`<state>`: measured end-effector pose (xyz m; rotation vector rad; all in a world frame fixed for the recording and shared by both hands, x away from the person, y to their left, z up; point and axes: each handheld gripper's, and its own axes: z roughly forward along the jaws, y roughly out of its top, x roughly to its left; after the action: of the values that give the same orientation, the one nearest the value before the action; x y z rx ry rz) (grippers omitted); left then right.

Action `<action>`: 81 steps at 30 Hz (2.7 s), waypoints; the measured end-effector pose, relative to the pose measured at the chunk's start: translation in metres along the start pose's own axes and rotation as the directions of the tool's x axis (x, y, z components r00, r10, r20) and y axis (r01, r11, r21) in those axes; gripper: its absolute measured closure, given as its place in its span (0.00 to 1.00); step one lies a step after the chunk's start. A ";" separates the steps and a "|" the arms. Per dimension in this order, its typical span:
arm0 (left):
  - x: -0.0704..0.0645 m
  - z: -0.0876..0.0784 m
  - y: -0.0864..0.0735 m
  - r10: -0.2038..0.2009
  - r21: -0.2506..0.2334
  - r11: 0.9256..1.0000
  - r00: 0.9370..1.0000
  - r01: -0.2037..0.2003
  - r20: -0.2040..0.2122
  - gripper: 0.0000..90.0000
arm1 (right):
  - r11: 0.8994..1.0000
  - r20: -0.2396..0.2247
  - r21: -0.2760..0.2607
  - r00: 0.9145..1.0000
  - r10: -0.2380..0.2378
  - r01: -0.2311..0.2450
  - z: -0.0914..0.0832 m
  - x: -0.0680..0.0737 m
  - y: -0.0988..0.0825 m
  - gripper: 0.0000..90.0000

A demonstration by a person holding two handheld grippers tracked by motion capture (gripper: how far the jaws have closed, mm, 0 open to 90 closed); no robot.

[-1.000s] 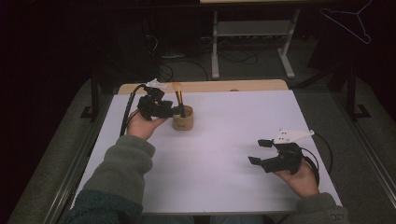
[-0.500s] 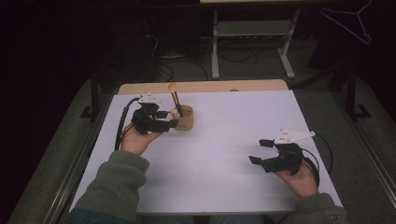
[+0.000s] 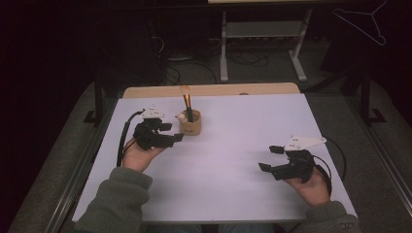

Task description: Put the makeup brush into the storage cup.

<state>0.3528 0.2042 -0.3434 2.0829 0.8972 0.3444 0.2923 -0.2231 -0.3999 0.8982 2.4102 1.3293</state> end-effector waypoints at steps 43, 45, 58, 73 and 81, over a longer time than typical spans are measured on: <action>-0.030 -0.026 -0.067 0.011 -0.059 0.998 1.000 -0.009 0.030 0.29 | 1.000 0.018 0.003 1.000 0.014 -0.014 -0.003 -0.001 -0.004 0.25; -0.030 -0.026 -0.069 0.013 -0.063 0.998 1.000 -0.011 0.027 0.29 | 1.000 0.020 0.004 1.000 0.015 -0.015 -0.002 -0.001 -0.004 0.25; -0.030 -0.021 -0.082 0.014 -0.047 0.999 1.000 -0.014 -0.003 0.28 | 1.000 0.035 0.020 0.999 0.014 -0.015 -0.002 -0.003 -0.008 0.23; -0.026 -0.019 -0.087 0.011 -0.053 0.999 1.000 -0.011 0.002 0.26 | 0.998 0.051 0.054 0.998 0.034 -0.037 0.002 -0.007 -0.014 0.19; -0.025 -0.020 -0.086 -0.002 -0.060 0.998 1.000 0.003 0.006 0.23 | 0.996 0.070 0.069 0.997 0.044 -0.049 0.003 -0.011 -0.018 0.18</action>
<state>0.2836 0.2334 -0.3962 2.0268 0.8756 0.3597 0.2956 -0.2349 -0.4170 1.0079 2.4115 1.2149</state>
